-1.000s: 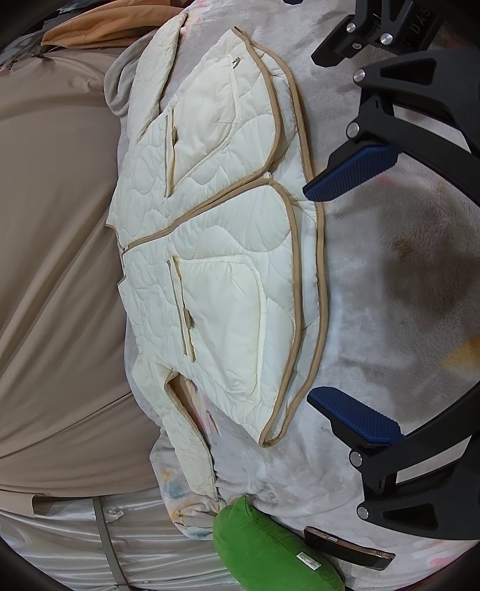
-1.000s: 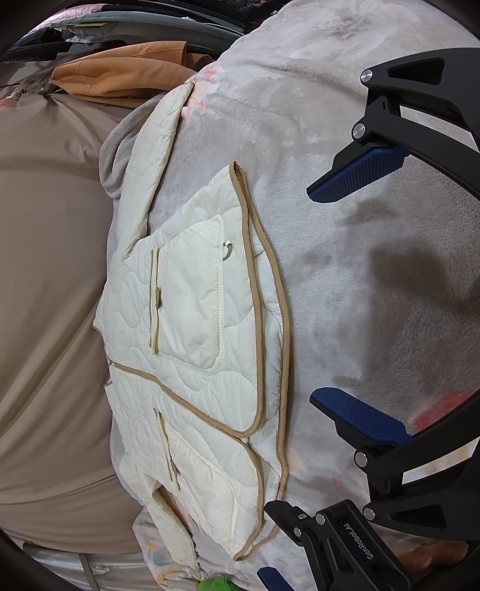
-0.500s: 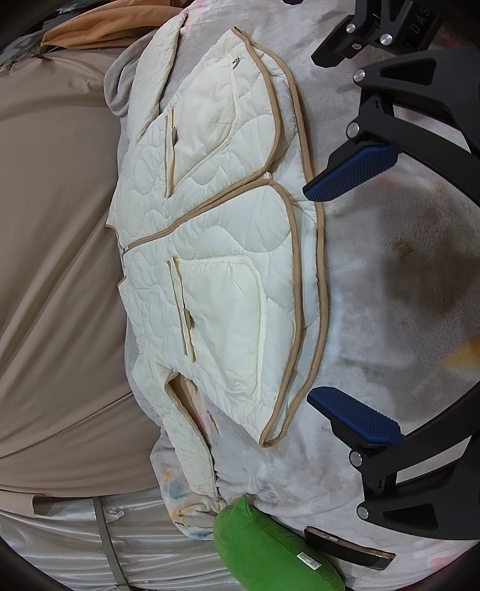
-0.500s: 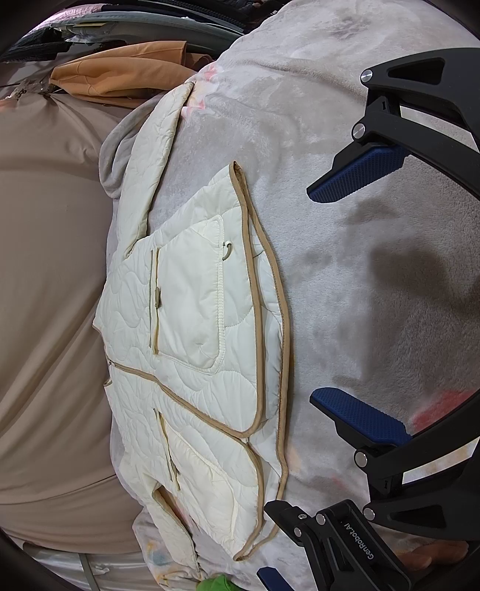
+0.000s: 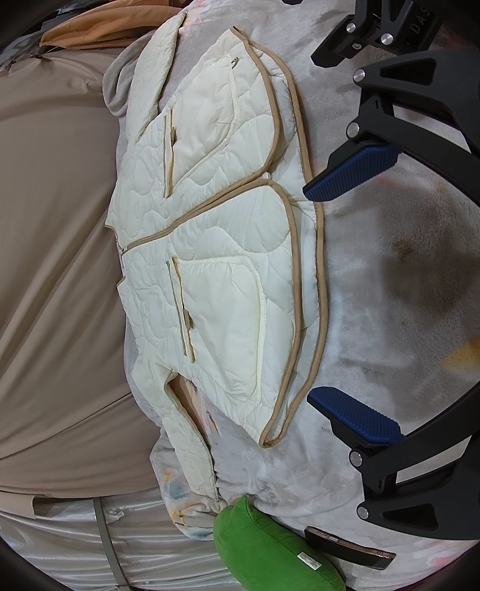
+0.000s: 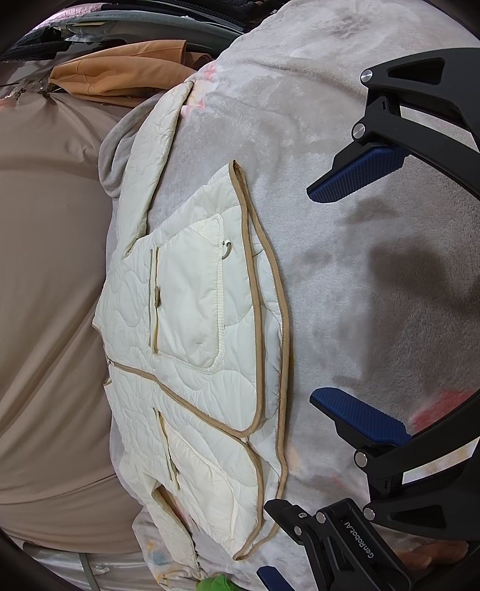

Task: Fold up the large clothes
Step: 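Grasp the jacket sleeve with the right tool and lift it across the body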

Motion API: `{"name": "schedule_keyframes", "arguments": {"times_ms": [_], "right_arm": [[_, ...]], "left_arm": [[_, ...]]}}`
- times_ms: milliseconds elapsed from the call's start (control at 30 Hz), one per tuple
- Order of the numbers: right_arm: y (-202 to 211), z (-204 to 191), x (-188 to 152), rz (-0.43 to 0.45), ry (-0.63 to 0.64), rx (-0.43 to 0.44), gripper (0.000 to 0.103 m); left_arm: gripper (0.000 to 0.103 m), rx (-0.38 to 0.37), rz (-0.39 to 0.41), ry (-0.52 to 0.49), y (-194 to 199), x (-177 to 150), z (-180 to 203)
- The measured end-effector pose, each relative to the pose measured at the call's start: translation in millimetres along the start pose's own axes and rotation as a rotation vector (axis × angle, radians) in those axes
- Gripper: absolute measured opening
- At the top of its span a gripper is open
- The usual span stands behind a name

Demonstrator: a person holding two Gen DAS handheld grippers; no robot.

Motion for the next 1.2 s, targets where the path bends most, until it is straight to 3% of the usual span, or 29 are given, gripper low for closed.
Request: {"name": "schedule_keyframes", "arguments": {"times_ms": [333, 467, 600, 800, 967, 1200], "right_arm": [[0, 2, 1, -0.01, -0.022, 0.023, 0.098], [5, 32, 24, -0.003, -0.088, 0.108, 0.098], [-13, 103, 68, 0.007, -0.112, 0.051, 0.098], [-101, 246, 108, -0.03, -0.329, -0.059, 0.098], [-180, 353, 120, -0.034, -0.545, -0.142, 0.097], [-264, 443, 118, -0.043, -0.778, -0.182, 0.093]], "left_arm": [[0.098, -0.002, -0.009, 0.012, -2, 6, -2], [0.098, -0.113, -0.02, 0.09, 2, 31, -22], [0.098, -0.144, 0.0, 0.124, -6, 75, -44], [0.098, -0.139, -0.03, 0.144, -60, 113, -46], [0.098, -0.081, -0.005, 0.069, -110, 132, -36], [0.098, -0.07, -0.026, 0.021, -172, 148, -24]]}}
Point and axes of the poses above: each gripper's, at about its wrist camera, not at the fingertips, and y roughly against the way its jaws point, z to its right, x to its top, the point moved 4 cm from there along -y, roughly the way its jaws point, and after that the axes turned 10 degrees about z, right-handed, at the moved point
